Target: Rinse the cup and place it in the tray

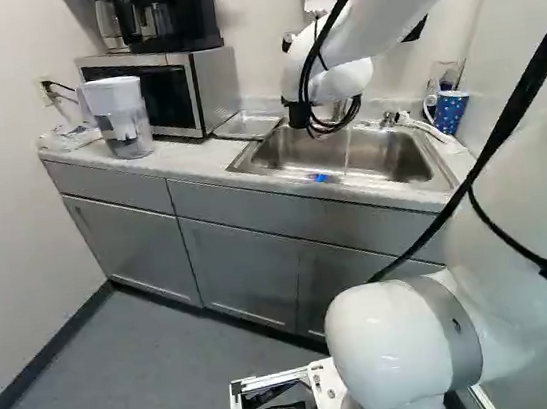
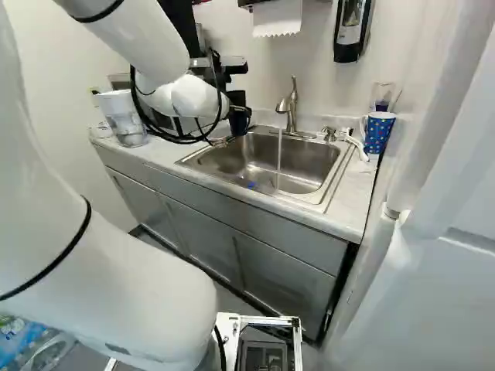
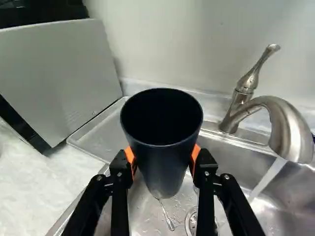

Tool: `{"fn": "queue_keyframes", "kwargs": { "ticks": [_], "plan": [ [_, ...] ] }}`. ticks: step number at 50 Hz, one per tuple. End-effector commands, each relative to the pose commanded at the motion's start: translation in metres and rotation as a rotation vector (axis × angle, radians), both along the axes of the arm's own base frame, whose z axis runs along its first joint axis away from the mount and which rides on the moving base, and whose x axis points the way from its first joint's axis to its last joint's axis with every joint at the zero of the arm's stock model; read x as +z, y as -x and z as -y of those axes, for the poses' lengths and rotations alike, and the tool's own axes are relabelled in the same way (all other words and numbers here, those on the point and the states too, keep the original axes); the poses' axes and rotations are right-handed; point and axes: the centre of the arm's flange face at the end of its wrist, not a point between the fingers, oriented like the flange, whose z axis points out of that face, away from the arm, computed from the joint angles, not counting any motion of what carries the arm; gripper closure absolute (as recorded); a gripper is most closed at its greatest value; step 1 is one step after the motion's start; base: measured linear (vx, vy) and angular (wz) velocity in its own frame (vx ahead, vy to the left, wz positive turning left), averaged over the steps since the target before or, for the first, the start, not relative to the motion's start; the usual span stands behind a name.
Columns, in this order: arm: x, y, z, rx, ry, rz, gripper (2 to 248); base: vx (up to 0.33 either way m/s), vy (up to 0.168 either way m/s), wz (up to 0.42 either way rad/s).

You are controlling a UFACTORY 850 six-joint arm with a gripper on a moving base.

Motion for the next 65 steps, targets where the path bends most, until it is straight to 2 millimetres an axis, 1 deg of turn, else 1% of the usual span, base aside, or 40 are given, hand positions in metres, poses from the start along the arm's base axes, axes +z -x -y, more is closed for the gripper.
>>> {"fn": "queue_keyframes", "kwargs": {
  "ticks": [15, 42, 65],
  "plan": [
    [-0.012, 0.004, 0.018, -0.042, 0.002, 0.015, 126, 0.000, 0.000, 0.000],
    [-0.035, 0.007, 0.042, -0.097, 0.005, 0.025, 126, 0.000, 0.000, 0.000],
    [-0.059, 0.007, 0.062, -0.143, -0.001, -0.024, 126, 0.000, 0.000, 0.000]
  ]
}}
